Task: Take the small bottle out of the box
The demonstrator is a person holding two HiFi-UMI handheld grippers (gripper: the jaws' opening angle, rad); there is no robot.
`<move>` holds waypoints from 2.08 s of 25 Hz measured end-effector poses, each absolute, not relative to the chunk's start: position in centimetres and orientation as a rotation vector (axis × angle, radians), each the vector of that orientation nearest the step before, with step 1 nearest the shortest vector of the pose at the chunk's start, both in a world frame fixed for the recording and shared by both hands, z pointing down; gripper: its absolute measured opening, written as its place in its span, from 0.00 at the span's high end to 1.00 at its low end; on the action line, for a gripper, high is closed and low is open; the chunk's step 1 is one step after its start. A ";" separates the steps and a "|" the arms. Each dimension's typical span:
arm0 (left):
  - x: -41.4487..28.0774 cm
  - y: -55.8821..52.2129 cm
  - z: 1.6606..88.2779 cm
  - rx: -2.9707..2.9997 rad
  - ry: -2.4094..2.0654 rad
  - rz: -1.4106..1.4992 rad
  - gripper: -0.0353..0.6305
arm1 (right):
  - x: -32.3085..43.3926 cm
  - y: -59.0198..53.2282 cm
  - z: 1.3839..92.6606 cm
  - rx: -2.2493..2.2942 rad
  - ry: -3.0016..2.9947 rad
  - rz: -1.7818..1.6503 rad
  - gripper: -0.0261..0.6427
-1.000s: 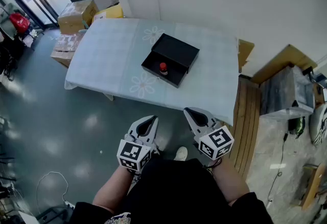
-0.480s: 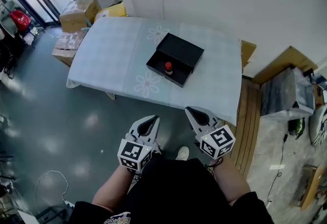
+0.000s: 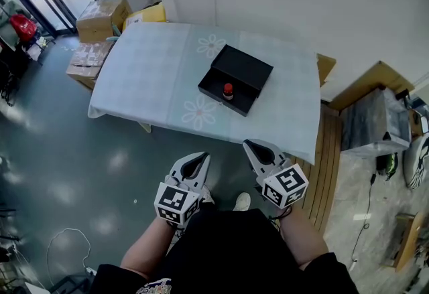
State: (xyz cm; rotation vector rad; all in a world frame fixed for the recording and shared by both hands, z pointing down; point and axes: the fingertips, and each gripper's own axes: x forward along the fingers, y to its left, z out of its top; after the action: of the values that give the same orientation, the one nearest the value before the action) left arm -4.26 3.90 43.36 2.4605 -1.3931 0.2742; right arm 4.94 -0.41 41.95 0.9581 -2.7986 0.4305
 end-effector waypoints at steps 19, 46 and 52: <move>-12.3 1.9 43.9 2.503 -1.295 0.265 0.91 | -2.6 -2.9 43.1 1.074 -2.751 0.458 0.93; -10.6 -6.5 45.4 2.476 -1.316 0.282 0.90 | -3.1 -13.4 47.0 0.947 -2.714 0.517 0.93; -8.8 -8.6 46.4 2.450 -1.304 0.278 0.90 | -1.9 -16.5 48.2 0.918 -2.691 0.522 0.93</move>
State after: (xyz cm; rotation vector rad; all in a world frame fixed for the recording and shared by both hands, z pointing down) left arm -8.79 -8.60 46.43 2.4498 -1.3043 0.2778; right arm -1.93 -16.45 48.19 0.9178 -2.6914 0.5221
